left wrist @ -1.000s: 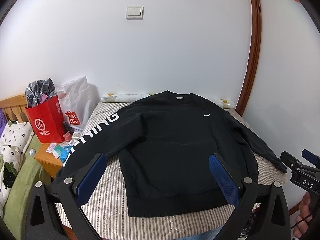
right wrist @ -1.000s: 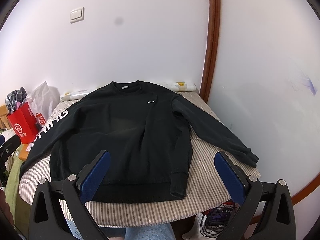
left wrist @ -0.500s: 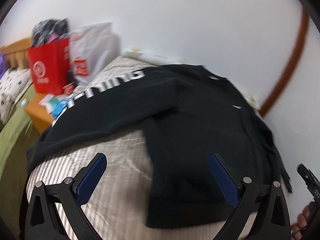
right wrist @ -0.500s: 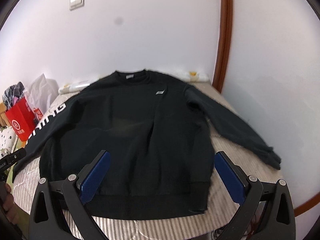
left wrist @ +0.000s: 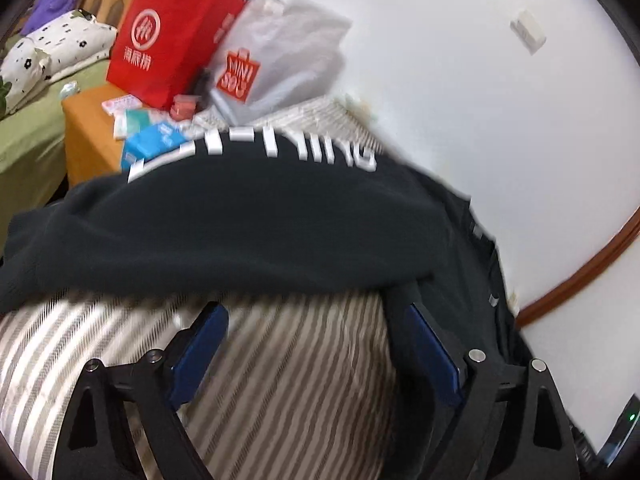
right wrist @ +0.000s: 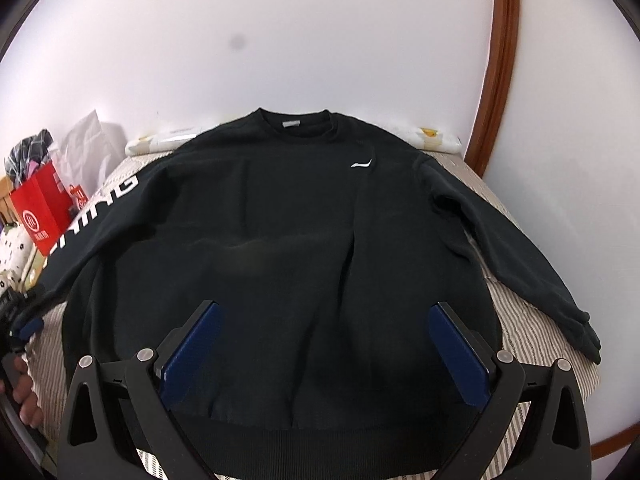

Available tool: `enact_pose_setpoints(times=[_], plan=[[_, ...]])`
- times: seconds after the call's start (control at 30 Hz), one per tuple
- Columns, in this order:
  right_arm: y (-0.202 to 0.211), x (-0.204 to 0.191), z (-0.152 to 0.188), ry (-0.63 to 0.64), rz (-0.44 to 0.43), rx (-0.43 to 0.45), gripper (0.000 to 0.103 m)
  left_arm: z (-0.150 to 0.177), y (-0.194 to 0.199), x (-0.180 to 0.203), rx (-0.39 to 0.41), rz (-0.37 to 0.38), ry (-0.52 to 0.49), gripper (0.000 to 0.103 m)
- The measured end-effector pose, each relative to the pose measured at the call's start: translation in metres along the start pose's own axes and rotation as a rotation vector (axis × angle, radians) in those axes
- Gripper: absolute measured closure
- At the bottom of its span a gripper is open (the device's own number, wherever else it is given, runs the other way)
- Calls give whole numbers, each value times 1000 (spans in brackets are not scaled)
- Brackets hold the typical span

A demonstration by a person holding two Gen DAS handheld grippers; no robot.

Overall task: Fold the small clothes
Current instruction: 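Grasp the lettered sleeve with the left gripper and fold it across the body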

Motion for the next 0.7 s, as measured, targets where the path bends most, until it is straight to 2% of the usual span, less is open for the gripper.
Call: enact_pose_setpoints(times=[0.03, 0.2, 0.23, 0.27, 0.3, 0.33, 0.4, 0.47, 0.57, 0.7], plan=[[-1, 0, 1, 1, -3, 0, 2, -3, -1, -1, 26, 1, 6, 14], [-13, 3, 4, 12, 10, -14, 2, -18, -16, -8, 42, -63, 43, 20], [-13, 5, 5, 9, 12, -12, 2, -19, -18, -8, 48, -100, 43, 28], [-14, 8, 5, 5, 13, -11, 2, -20, -19, -8, 60, -136, 34, 42], [-16, 11, 5, 0, 12, -12, 2, -21, -21, -8, 70, -182, 15, 48], [-17, 13, 6, -2, 8, -15, 2, -21, -23, -8, 77, -214, -4, 59], [-21, 20, 8, 2, 1, -23, 2, -24, -29, -7, 64, -269, -33, 90], [-22, 27, 8, 12, 9, -17, 2, -28, -30, -1, 46, -286, -54, 95], [-20, 42, 10, 14, 4, 4, 2, -42, -16, 30, 108, -316, -156, 96], [-23, 64, 10, 13, -1, 22, 2, -61, -2, 99, 168, -229, -306, 96]])
Point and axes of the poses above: each gripper's, at about its wrist camera, not at the fingertips, and y roughly against the way its jaws point, x to its right, z to its underside, the point moved 1 cm from there along -y, roughly the way its jaws point, and after that the axes turned 6 degrees about x, right-handed, at the moved point
